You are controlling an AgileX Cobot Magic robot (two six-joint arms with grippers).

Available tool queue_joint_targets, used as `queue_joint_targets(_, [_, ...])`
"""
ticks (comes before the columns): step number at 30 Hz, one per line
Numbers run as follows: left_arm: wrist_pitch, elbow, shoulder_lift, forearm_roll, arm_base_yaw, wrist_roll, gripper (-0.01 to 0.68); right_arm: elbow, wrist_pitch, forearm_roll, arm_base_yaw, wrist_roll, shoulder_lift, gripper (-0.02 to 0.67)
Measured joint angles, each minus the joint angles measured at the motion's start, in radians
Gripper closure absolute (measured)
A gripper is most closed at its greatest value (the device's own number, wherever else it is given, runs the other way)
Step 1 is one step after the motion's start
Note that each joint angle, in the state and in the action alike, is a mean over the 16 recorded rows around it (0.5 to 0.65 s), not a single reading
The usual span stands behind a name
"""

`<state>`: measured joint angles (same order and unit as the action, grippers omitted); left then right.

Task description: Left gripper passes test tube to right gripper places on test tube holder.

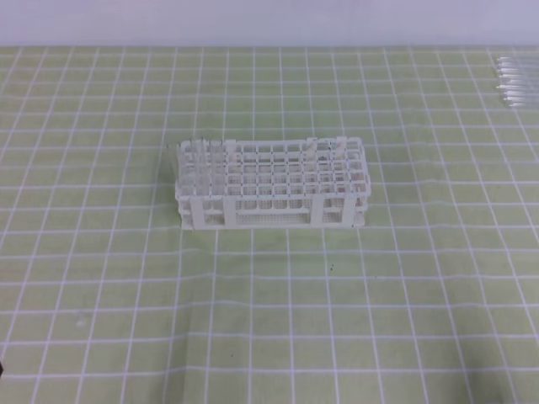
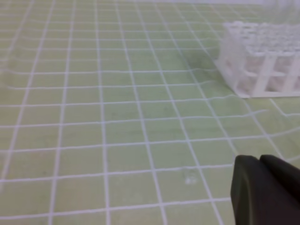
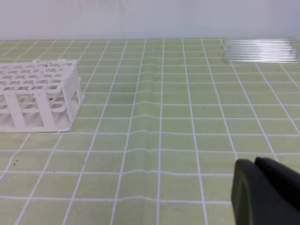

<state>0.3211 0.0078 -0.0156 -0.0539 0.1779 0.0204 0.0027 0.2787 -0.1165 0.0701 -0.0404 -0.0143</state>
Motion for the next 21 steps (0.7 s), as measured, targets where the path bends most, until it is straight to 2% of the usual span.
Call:
queue_joint_targets(9, [0.004, 0.005, -0.006, -0.001, -0.049, 0.000, 0.675, 0.000, 0.000, -0.002, 0.000, 0.000, 0.000, 0.665])
queue_joint_targets(21, [0.009, -0.003, 0.005, 0.001, -0.053, 0.000, 0.675, 0.000, -0.001, -0.004, 0.000, 0.000, 0.000, 0.665])
